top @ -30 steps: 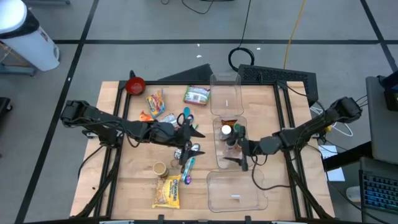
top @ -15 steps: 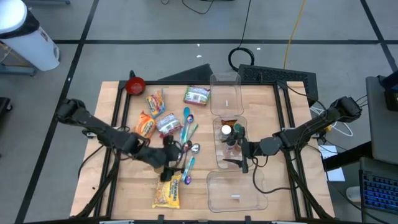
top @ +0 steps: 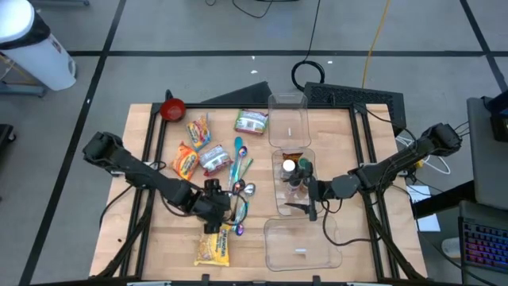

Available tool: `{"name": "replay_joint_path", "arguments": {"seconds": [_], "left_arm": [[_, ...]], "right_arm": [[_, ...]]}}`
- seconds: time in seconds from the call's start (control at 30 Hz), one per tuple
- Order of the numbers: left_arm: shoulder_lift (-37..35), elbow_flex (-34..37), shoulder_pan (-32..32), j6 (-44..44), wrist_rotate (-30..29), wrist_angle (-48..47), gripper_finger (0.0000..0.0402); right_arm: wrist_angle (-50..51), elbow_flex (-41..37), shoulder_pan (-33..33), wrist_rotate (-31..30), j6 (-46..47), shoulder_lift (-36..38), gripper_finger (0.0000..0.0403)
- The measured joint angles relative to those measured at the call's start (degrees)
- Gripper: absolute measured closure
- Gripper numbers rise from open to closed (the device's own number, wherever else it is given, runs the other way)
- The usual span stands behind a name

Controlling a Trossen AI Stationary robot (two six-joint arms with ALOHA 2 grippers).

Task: Pick & Place Food Item
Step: Put the gold seasoning bottle into the middle transparent bin

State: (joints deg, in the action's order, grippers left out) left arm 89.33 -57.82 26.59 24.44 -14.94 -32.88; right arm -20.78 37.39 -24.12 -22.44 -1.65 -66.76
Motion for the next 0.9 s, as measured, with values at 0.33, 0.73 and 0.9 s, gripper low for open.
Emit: {"name": "replay_joint_path", "arguments": {"seconds": [0.33, 0.73, 0.9], "left_arm": [[5.4, -0.2, -3.4, -0.2, 3.5, 0.1, 0.0062], [5.7, -0.2, -5.1, 0.1, 8.4, 0.5, 0.0145], [5.5, 0.0, -5.1, 1.1, 8.5, 2.7, 0.0187]], "right_arm": [[0.1, 0.0, 0.0, 0.0, 0.1, 0.0, 0.0069], [0.5, 0.0, 0.0, 0.0, 0.5, 0.0, 0.0069], [0.5, 0.0, 0.0, 0.0, 0.6, 0.0, 0.0069]]}}
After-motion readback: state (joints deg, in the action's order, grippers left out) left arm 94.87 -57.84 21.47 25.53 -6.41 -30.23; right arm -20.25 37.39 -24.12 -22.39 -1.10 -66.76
